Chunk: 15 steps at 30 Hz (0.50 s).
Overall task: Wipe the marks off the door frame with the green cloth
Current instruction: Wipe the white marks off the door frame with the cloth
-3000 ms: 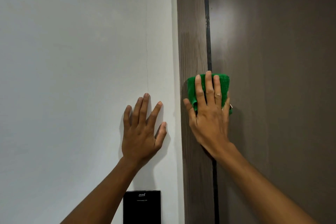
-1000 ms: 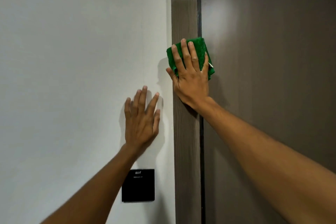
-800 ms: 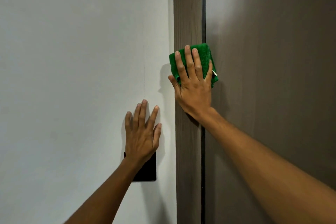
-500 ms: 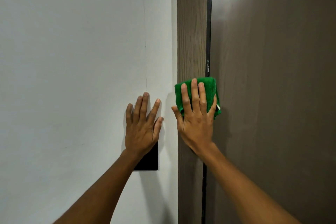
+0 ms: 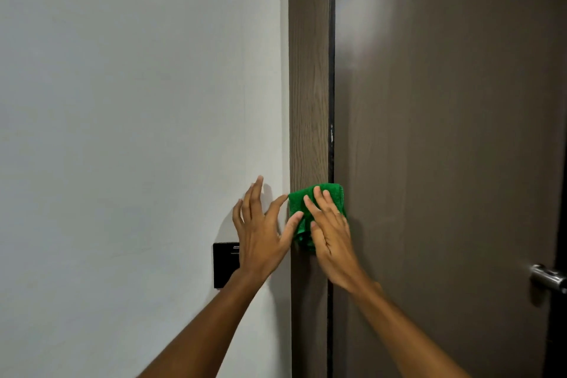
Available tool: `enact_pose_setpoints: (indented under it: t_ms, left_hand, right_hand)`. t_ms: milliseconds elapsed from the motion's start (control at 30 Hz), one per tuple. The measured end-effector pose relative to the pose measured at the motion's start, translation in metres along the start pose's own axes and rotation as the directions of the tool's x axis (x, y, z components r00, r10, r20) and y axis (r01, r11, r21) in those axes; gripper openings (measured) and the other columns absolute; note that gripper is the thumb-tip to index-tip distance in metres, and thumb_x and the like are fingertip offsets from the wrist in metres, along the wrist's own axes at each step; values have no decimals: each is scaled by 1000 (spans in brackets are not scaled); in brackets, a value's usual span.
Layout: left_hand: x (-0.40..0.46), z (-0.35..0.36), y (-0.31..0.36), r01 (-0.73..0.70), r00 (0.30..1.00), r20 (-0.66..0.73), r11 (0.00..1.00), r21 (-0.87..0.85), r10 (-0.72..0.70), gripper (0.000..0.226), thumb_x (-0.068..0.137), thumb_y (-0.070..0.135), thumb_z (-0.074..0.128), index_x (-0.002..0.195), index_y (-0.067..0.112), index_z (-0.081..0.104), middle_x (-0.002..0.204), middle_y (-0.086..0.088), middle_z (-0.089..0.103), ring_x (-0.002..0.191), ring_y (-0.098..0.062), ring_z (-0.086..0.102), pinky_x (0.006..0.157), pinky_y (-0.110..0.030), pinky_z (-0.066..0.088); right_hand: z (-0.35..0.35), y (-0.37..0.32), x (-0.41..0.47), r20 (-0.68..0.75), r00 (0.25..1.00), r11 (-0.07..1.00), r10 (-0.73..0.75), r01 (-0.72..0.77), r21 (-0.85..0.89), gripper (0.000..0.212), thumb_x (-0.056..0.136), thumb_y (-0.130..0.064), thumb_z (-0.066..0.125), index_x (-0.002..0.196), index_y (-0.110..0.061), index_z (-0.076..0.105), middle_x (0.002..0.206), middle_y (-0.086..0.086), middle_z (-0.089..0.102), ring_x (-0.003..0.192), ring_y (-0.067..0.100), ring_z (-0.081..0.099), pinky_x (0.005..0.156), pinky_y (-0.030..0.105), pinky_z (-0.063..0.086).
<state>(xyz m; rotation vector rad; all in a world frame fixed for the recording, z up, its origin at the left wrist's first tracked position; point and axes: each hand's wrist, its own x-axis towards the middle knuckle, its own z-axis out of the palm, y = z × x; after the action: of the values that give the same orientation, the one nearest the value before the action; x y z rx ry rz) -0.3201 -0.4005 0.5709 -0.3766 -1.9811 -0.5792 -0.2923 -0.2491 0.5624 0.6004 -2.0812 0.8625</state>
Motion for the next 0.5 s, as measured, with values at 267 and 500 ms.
enact_pose_setpoints:
  t_ms: [267, 500]
  left_hand:
    - [-6, 0, 26, -11, 999, -46, 991, -136, 5, 40, 77, 42, 70, 111, 26, 55, 150, -8, 36, 139, -23, 28, 109, -41, 26]
    - [-75, 1, 58, -34, 999, 8, 947, -321, 38, 31, 82, 27, 62, 110, 26, 49, 103, 9, 67, 92, -7, 64, 110, -36, 20]
  right_hand:
    - [-20, -9, 2, -319, 932, 964, 174, -227, -139, 74, 72, -7, 75, 134, -26, 41, 142, 6, 32, 132, 22, 32, 107, 51, 33]
    - [-50, 31, -59, 6, 845, 823, 535, -524, 219, 70, 66, -29, 86, 127, -33, 52, 146, -2, 27, 136, 14, 26, 112, 35, 29]
